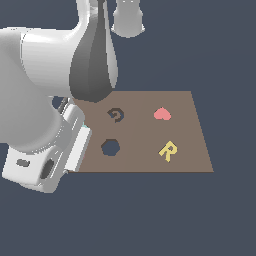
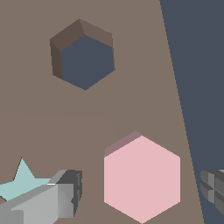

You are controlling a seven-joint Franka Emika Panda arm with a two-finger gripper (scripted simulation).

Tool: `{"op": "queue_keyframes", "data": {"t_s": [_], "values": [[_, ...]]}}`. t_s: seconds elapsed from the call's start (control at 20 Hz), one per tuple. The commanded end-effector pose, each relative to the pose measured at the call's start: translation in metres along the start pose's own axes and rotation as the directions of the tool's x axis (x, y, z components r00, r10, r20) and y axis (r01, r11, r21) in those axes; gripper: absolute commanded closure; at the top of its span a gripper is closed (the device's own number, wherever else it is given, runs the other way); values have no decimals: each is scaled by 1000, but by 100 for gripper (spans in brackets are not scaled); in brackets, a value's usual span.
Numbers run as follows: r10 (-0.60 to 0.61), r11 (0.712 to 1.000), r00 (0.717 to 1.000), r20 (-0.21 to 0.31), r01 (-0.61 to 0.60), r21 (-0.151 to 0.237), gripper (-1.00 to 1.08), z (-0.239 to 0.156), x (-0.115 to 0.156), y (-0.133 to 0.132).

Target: Insert a designated object into the corresponding slot on a board.

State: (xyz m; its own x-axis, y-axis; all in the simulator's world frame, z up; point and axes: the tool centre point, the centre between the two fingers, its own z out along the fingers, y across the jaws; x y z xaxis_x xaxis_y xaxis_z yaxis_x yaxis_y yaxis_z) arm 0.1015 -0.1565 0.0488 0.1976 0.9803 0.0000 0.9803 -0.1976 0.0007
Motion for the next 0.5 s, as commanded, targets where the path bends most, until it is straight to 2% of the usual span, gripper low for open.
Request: {"op": "queue_keyframes", "data": {"t_s": [0.0,0.3,0.35,0.45], "values": [[-1,1000,1000,0,1,1,-92,5,0,0],[-4,1000,1000,0,4,1,-92,19,0,0],[-4,1000,1000,0,4,1,108,19,0,0],[-4,1000,1000,0,4,1,108,19,0,0]]}}
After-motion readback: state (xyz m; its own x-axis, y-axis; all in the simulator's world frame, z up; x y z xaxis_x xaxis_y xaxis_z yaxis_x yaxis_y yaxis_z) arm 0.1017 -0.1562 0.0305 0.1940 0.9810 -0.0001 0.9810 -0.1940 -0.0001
